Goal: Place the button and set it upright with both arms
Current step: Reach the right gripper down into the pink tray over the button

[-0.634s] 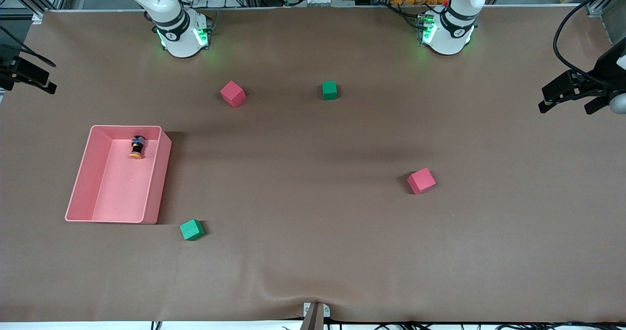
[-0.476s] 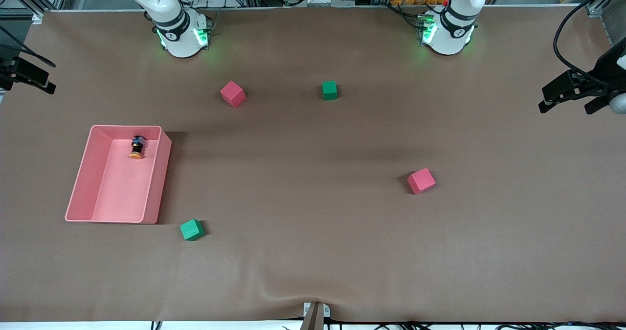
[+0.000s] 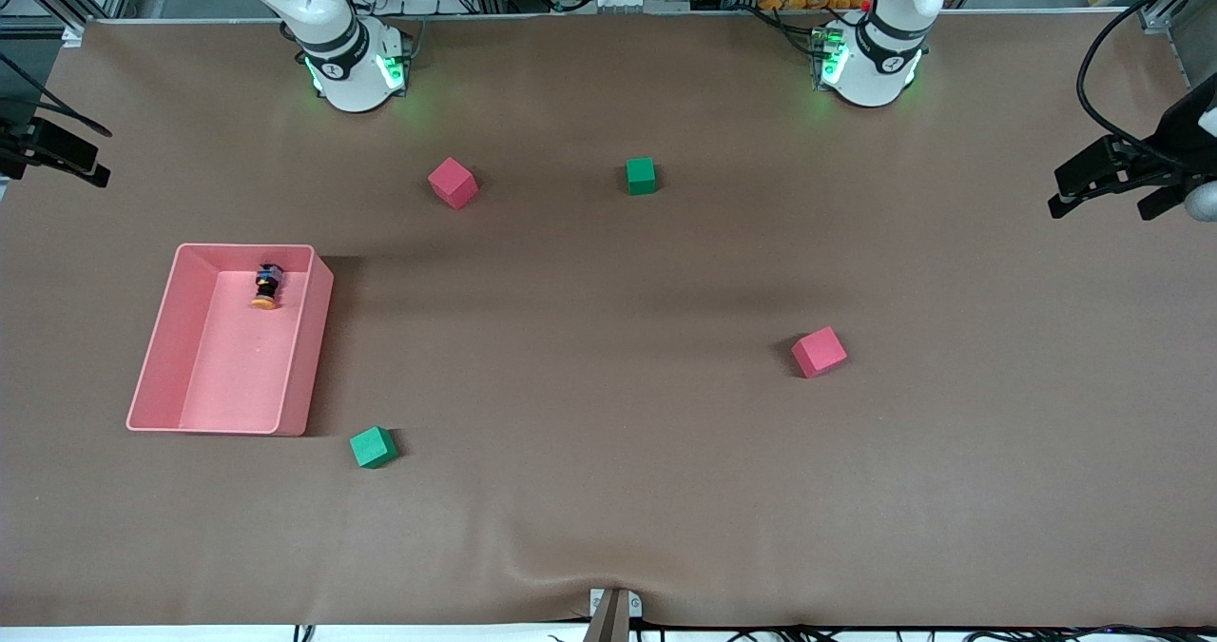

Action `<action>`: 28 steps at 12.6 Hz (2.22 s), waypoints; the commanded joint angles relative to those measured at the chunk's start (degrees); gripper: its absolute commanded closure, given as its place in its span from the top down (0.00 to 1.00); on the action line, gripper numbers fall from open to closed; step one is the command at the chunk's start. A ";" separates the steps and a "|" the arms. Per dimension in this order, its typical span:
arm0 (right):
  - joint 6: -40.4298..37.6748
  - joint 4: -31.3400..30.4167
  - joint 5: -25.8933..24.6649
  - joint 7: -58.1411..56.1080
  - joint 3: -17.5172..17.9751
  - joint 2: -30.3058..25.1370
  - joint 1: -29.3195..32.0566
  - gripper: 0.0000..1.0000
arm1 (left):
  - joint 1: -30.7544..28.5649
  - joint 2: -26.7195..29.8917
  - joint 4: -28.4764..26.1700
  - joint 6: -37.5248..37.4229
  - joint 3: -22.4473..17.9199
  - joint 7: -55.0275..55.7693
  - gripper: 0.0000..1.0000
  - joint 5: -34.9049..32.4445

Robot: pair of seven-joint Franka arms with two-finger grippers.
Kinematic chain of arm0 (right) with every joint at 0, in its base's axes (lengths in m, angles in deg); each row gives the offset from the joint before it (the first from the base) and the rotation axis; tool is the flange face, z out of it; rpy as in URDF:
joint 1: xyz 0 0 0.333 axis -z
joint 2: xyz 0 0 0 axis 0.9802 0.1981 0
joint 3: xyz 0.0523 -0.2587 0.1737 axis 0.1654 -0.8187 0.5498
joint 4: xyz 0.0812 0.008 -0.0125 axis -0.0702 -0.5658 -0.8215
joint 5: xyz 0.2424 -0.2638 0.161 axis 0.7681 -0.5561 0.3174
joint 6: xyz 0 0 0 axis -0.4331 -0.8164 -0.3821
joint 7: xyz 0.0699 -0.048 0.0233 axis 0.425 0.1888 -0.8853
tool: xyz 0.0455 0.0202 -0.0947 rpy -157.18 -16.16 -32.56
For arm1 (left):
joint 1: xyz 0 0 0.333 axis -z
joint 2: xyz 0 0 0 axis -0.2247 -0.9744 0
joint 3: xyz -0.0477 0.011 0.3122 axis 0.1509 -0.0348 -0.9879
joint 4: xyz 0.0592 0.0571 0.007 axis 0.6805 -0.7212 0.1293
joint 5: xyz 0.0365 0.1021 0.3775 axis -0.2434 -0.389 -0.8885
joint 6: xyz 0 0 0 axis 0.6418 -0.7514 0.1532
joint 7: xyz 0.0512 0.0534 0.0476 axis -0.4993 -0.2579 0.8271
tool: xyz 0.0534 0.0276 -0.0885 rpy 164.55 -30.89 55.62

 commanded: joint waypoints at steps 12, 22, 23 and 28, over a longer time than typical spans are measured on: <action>16.96 -21.44 -1.16 -5.72 0.04 1.48 4.90 1.00 | -0.18 -0.14 0.73 -1.57 0.22 -0.50 1.00 -0.98; 35.09 -31.15 -1.16 -10.66 0.04 9.29 5.69 1.00 | 0.00 -0.40 0.38 -1.57 0.31 -0.24 1.00 -0.89; 36.24 -31.15 -1.16 -11.36 0.04 11.13 6.83 1.00 | 0.08 -0.40 0.38 -1.57 0.40 -0.15 1.00 -0.89; 43.35 -34.47 -1.08 -13.74 0.22 15.02 6.93 1.00 | -0.09 -0.57 0.30 -1.57 0.40 -0.50 1.00 -0.89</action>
